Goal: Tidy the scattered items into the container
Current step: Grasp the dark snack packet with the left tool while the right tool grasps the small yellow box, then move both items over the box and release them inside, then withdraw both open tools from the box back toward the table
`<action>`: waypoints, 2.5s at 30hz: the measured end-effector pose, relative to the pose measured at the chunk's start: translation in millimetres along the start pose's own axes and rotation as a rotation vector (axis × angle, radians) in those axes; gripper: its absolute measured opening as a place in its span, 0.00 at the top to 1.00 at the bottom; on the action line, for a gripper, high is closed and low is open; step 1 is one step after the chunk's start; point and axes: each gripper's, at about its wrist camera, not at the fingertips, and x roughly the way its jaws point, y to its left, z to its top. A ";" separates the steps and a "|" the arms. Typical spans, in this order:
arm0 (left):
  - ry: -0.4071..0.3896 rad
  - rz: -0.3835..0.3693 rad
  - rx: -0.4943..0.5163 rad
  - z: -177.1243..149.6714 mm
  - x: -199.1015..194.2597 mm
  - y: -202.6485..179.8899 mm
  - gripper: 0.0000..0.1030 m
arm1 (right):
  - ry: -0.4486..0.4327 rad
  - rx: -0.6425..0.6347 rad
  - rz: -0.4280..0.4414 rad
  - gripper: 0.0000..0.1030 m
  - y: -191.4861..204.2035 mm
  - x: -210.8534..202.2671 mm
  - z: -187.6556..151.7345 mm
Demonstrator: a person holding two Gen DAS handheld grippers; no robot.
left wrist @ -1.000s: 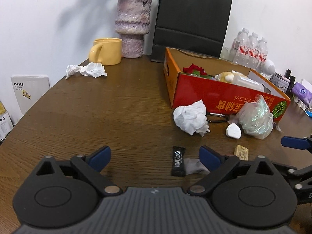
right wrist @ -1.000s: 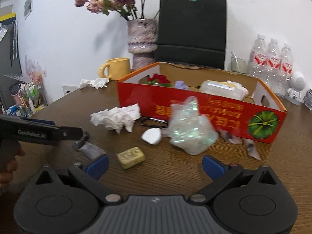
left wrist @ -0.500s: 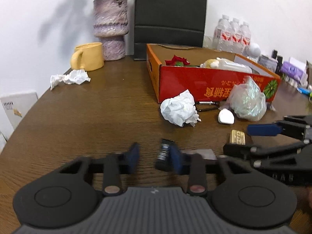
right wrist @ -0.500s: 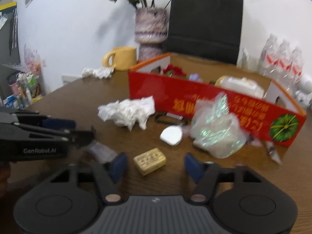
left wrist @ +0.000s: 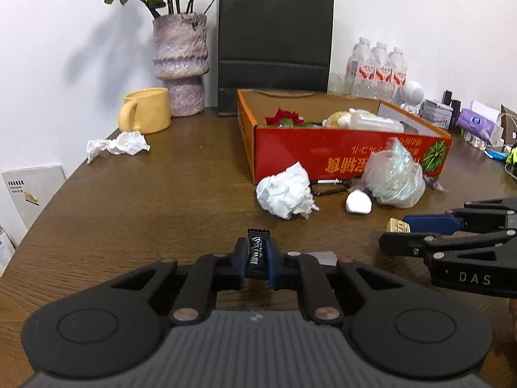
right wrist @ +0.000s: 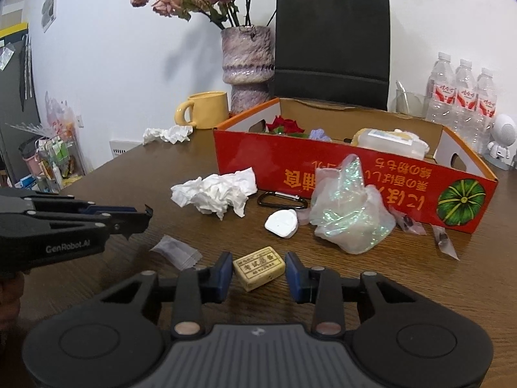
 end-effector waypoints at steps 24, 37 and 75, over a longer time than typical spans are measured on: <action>-0.219 -0.089 -0.066 125.5 64.8 -40.6 0.87 | -0.255 0.057 -0.076 0.67 -68.4 9.3 99.0; -0.115 -0.053 -0.085 132.4 129.1 -30.1 0.81 | -0.119 0.032 -0.084 0.66 -88.8 83.1 110.7; -0.136 0.038 -0.070 132.5 89.8 -29.5 0.00 | -0.143 0.005 -0.135 0.00 -88.1 40.5 113.4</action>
